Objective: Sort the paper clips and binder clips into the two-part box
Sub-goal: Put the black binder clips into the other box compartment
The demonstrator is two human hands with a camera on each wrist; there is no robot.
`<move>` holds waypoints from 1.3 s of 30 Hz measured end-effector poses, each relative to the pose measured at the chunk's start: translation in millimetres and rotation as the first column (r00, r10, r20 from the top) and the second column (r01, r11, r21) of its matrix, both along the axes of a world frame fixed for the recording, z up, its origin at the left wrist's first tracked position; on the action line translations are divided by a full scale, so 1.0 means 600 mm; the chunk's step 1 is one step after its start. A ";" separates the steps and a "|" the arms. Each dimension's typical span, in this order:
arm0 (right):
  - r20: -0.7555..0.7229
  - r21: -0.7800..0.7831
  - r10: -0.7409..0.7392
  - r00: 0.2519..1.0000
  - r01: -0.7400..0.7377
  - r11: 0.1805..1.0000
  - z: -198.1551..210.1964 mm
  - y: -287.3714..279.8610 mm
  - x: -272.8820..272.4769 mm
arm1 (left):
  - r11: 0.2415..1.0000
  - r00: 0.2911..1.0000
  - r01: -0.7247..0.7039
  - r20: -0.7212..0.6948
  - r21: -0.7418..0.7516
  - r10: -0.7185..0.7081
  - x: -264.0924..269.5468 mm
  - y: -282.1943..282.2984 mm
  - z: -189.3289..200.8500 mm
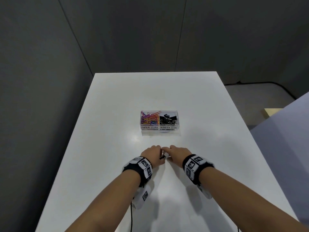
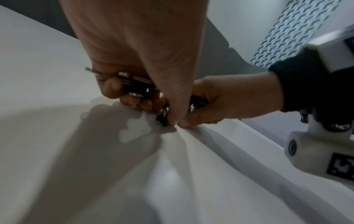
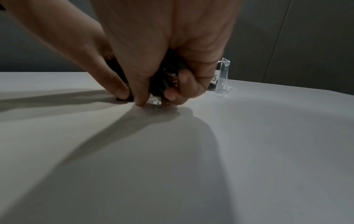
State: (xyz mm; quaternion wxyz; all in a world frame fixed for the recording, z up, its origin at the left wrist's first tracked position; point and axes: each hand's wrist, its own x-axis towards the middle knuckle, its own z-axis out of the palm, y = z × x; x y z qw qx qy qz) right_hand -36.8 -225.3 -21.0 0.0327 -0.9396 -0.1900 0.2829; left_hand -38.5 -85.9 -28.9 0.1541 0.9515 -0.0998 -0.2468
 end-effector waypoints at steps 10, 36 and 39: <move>-0.031 0.121 -0.210 0.977 0.212 0.970 -0.002 -0.046 0.035 | 0.978 0.964 0.201 0.163 0.059 -0.208 0.017 0.037 0.010; 0.306 0.210 -0.212 0.928 0.151 0.966 0.103 -0.007 0.195 | 0.949 0.924 0.283 0.304 -0.139 -0.231 0.105 0.074 0.027; 0.360 0.298 -0.307 0.881 0.203 0.933 0.118 -0.055 0.147 | 0.922 0.903 0.333 0.350 -0.198 -0.250 0.115 0.063 0.044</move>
